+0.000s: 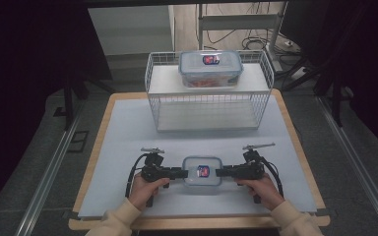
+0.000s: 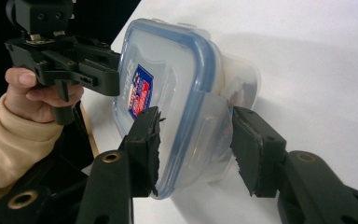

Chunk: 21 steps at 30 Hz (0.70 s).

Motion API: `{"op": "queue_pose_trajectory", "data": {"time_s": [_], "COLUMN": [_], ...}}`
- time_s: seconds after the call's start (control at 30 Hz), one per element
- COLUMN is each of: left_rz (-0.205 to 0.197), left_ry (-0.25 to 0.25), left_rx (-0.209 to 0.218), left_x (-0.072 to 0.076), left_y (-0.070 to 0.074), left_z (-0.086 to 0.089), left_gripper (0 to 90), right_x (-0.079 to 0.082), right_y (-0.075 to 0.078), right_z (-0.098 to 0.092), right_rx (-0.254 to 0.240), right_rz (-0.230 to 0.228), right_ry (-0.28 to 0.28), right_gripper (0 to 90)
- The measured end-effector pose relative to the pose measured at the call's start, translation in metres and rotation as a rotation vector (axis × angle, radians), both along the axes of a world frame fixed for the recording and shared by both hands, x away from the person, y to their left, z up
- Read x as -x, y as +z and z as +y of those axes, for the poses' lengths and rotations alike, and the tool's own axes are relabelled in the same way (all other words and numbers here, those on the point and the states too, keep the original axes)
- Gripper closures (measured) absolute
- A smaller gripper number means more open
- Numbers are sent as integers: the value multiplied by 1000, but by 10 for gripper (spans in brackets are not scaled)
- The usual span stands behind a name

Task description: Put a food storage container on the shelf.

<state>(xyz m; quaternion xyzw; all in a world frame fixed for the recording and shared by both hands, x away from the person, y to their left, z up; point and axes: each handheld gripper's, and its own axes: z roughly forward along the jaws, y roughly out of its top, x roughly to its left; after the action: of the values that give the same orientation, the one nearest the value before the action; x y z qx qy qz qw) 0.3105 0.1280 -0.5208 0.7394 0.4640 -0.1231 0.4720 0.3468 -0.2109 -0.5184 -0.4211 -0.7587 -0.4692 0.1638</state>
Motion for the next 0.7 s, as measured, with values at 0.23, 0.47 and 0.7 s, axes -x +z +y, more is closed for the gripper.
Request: {"op": "queue_pose_trajectory", "data": {"time_s": [0.23, 0.47, 0.7], "left_rz": [6, 6, -1], "left_ry": [5, 15, 25], "left_rx": [16, 24, 14], "left_x": [2, 4, 5], "left_y": [0, 1, 2], "left_z": [1, 2, 1], "left_gripper": [636, 673, 676], "right_x": [2, 4, 4], "right_y": [1, 3, 4], "right_z": [-1, -2, -3], "right_rx": [-3, -15, -27], "right_rz": [-3, 0, -3], "right_ry": [-1, -12, -15], "right_gripper": [553, 572, 578]}}
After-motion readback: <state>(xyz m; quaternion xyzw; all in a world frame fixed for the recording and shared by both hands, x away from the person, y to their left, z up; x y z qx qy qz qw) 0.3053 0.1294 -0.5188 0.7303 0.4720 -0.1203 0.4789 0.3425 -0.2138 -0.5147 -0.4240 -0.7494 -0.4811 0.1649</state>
